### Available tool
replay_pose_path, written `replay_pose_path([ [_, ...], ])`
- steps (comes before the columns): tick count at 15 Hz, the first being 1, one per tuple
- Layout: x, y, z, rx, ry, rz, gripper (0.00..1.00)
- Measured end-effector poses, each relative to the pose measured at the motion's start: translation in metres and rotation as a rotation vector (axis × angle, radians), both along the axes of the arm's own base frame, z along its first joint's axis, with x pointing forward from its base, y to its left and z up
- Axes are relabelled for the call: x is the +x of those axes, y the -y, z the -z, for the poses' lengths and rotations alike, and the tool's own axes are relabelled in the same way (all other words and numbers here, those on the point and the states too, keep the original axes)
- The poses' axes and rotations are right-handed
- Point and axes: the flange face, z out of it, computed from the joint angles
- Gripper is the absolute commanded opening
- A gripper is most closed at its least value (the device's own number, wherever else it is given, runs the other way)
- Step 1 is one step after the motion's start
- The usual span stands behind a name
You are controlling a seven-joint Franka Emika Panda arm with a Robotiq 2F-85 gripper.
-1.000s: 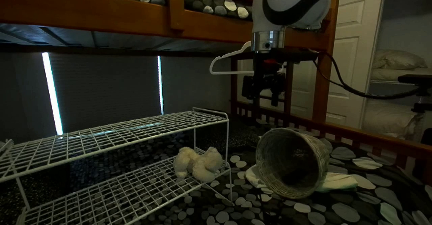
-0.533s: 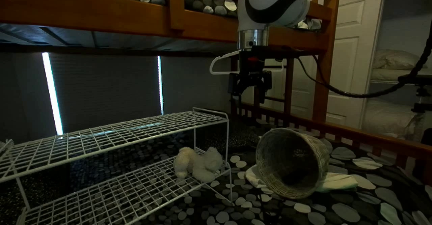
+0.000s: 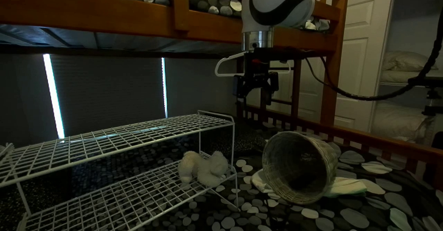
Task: Move the rack slightly to the right
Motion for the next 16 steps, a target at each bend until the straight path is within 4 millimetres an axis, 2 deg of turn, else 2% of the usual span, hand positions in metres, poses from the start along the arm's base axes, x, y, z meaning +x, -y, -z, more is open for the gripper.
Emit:
replay_pose_path([
  [5, 0.035, -0.006, 0.002, -0.02, 0.022, 0.166, 1.0],
  [9, 0.061, -0.006, 0.008, -0.003, 0.017, 0.231, 1.0],
  [16, 0.09, 0.014, 0.024, 0.092, -0.019, 0.248, 1.0],
])
